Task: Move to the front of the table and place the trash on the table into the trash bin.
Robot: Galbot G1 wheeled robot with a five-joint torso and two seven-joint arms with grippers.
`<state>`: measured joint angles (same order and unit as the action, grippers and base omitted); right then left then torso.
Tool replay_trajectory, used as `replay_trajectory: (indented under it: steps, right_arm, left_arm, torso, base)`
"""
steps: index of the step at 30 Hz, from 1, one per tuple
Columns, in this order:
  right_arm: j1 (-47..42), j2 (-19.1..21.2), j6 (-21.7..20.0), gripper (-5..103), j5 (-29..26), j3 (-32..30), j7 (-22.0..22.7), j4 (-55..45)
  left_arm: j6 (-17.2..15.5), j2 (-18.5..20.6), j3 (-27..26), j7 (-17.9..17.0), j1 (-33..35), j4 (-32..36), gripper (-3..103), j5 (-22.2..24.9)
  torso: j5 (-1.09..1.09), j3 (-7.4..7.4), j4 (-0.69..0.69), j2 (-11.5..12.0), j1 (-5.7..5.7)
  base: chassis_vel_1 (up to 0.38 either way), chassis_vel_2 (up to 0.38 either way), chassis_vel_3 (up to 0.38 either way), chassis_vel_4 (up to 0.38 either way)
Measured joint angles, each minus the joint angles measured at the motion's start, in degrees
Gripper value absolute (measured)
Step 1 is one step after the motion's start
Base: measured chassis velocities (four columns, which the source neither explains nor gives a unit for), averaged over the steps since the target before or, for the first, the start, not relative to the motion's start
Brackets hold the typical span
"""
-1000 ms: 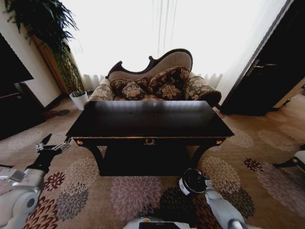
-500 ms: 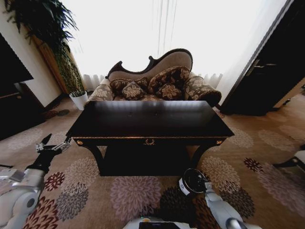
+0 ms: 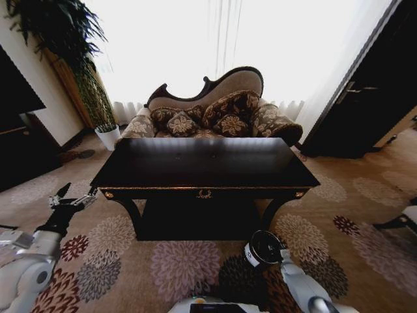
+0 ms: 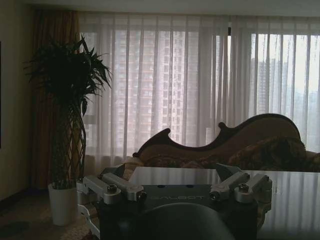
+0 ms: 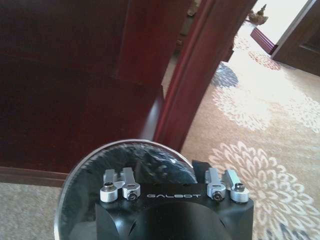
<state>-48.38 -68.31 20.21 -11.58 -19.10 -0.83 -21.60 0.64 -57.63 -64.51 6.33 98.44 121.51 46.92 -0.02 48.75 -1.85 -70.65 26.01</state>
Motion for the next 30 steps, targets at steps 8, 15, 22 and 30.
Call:
replay_trajectory:
  steps: [8,15,22,30]
  right_arm:
    - [-8.06,-1.79,3.25,91,0.24,-0.40,0.08,-10.20]
    - [-15.23,-2.40,6.27,99,-0.18,-1.77,0.57,-20.10]
    - [-27.61,-3.39,5.95,100,-6.40,-5.63,-0.54,-38.52]
    - [-37.03,-4.78,4.30,100,-13.11,-10.96,-2.36,-55.69]
  left_arm:
    - [0.00,0.00,0.00,0.00,0.00,0.00,100,0.00]
    - [-0.01,0.00,0.00,0.00,0.00,0.00,100,0.00]
    - [-0.01,0.00,0.00,0.00,0.00,0.00,100,0.00]
    - [-0.01,0.00,0.00,0.00,0.00,0.00,100,0.00]
  torso:
    - [0.01,0.00,-0.02,0.00,-0.01]
    - [0.00,0.00,-0.02,0.00,-0.01]
    - [0.01,-0.01,-0.03,-0.01,-0.01]
    - [-0.01,-0.01,-0.02,-0.01,-0.01]
  base:
    - [0.000,0.000,0.000,0.000]
    - [0.000,0.000,0.000,0.000]
    - [0.000,0.000,0.000,0.000]
    - [0.000,0.000,0.000,0.000]
